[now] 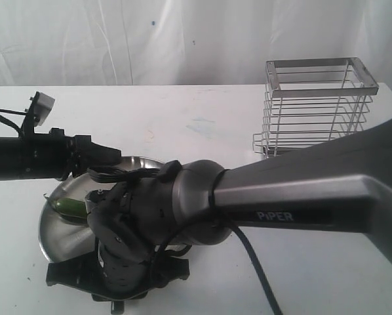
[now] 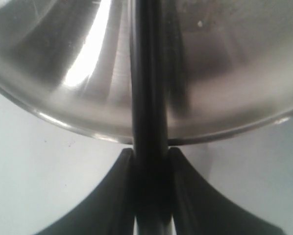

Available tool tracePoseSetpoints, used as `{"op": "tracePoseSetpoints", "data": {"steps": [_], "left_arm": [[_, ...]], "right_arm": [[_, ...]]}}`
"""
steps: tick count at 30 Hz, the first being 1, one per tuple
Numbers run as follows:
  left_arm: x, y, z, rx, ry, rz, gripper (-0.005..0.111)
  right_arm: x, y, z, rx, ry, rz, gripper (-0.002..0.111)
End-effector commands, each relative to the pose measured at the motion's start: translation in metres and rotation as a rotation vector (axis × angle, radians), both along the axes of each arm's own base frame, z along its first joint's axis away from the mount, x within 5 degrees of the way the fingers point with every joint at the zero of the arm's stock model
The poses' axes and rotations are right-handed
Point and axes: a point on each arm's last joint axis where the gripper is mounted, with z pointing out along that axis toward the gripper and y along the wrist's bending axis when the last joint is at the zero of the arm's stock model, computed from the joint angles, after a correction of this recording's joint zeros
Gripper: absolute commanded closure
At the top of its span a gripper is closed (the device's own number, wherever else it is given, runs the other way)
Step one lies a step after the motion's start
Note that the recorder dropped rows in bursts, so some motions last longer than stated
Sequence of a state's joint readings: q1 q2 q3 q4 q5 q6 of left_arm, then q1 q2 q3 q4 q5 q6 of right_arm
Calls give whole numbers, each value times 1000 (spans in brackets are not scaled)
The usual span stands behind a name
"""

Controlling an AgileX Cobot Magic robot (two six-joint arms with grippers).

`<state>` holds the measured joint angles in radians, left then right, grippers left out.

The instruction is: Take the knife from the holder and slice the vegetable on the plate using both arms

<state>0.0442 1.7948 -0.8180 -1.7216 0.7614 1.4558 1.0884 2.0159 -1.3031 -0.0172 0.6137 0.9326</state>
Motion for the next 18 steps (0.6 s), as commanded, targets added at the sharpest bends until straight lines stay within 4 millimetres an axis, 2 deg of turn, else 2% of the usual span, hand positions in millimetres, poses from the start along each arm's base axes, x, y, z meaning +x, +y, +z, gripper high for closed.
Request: {"op": "tracePoseSetpoints", "data": {"steps": [1, 7, 18], "left_arm": [[1, -3, 4, -19, -25, -8, 107], [2, -2, 2, 12, -28, 3, 107], [4, -4, -20, -11, 32, -17, 107]], "right_arm": [[2, 0, 0, 6, -9, 9, 108], [1, 0, 0, 1, -6, 9, 108], [1, 0, 0, 1, -6, 9, 108]]}}
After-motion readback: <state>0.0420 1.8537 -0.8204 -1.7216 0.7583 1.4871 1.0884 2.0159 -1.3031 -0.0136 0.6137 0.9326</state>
